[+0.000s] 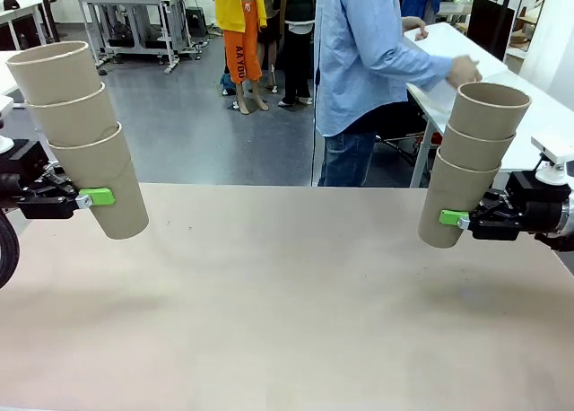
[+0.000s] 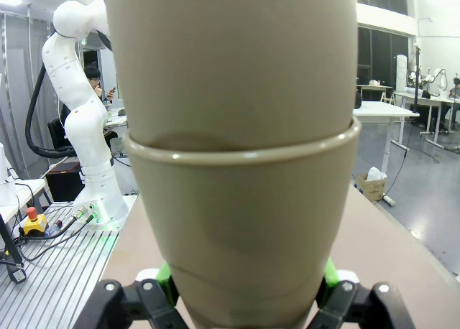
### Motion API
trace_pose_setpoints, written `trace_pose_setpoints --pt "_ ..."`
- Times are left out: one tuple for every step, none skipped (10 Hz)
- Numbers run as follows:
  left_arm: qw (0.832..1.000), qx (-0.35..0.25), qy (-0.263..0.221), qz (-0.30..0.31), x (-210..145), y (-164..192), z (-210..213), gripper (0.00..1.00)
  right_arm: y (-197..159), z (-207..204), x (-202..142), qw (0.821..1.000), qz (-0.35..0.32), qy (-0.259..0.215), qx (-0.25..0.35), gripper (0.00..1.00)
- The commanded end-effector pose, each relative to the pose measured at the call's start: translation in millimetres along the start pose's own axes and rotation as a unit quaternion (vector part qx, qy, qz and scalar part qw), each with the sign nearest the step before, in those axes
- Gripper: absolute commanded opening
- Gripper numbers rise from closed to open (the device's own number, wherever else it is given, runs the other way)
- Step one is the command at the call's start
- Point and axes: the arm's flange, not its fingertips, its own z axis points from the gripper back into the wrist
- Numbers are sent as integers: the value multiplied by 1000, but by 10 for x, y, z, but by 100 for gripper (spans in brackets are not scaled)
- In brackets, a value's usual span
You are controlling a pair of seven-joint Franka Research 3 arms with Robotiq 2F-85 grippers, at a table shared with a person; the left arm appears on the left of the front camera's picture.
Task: Stack the cups and store them in the basket.
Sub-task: Place the stack of Reusable plastic cups into the Pantry Basket.
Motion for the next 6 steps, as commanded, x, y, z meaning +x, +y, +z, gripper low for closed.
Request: trace_pose_setpoints --pt "1000 -3 -3 -4 40 -26 17 85 1 -1 31 1000 6 -1 -1 84" --pt "1000 -3 -3 -4 40 -26 17 85 1 -1 31 1000 6 -1 -1 84" --pt "1000 -3 -3 -4 40 -26 17 85 1 -1 31 1000 6 -1 -1 84" --pt "1000 -3 -3 -4 40 -26 17 85 1 -1 31 1000 6 -1 -1 84" --pt "1000 -3 -3 -4 40 -26 17 85 1 -1 31 1000 6 -1 -1 84" --pt "1000 -3 -3 -4 40 -26 17 85 1 -1 31 1000 6 -1 -1 84"
